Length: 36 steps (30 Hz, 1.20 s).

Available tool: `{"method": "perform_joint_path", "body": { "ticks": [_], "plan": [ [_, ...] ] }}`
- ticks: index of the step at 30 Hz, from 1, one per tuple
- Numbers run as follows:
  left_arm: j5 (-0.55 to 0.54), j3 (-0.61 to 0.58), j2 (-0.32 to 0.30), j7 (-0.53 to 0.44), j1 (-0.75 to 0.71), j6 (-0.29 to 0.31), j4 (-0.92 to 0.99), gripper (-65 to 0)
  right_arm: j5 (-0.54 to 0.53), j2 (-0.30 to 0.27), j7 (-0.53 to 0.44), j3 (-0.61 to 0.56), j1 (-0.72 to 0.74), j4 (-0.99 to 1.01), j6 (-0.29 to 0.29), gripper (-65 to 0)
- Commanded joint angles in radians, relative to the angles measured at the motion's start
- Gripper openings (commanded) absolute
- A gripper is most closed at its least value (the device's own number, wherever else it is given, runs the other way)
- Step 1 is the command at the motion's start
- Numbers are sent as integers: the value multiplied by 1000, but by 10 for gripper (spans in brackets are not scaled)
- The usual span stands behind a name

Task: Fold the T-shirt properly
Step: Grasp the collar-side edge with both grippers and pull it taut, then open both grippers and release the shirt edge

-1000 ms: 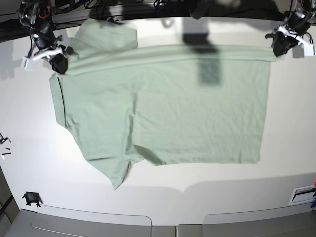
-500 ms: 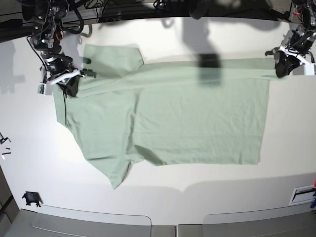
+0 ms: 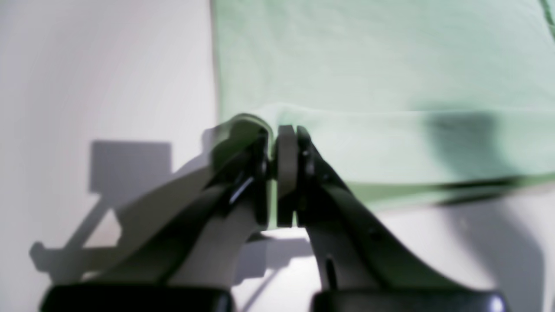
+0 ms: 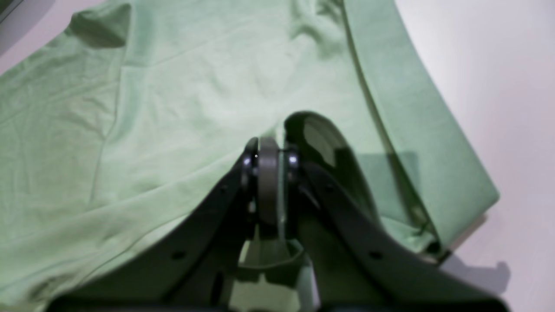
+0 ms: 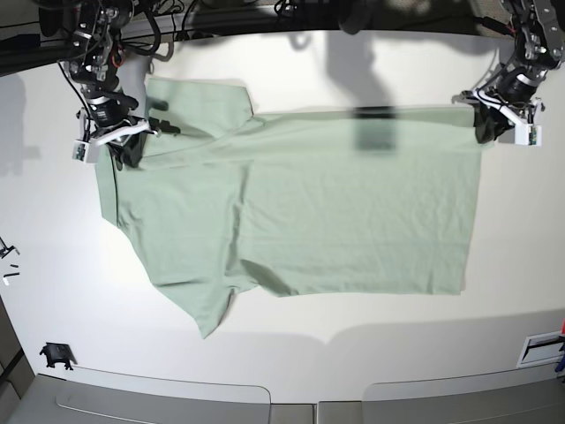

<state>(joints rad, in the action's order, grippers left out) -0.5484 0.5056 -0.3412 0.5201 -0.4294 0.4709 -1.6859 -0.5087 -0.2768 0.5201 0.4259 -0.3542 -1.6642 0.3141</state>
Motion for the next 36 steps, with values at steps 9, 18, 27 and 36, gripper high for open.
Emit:
{"method": "perform_joint_path", "body": {
  "ticks": [9, 18, 27, 36],
  "plan": [
    [-17, 9, -39, -28, 2, -37, -14, -650, 16, -14, -53, 5, 8, -16, 3, -650],
    [-17, 9, -39, -29, 2, -37, -14, -456, 15, -14, -94, 6, 8, -16, 3, -364],
    [-21, 17, -127, 136, -6, -38, -16, -456, 16, -20, 34, 116, 6, -183, 3, -314],
    [-55, 169, -161, 201, -6, -37, -16, -456, -113, -19, 204, 364, -99, -398, 7, -315]
  ]
}}
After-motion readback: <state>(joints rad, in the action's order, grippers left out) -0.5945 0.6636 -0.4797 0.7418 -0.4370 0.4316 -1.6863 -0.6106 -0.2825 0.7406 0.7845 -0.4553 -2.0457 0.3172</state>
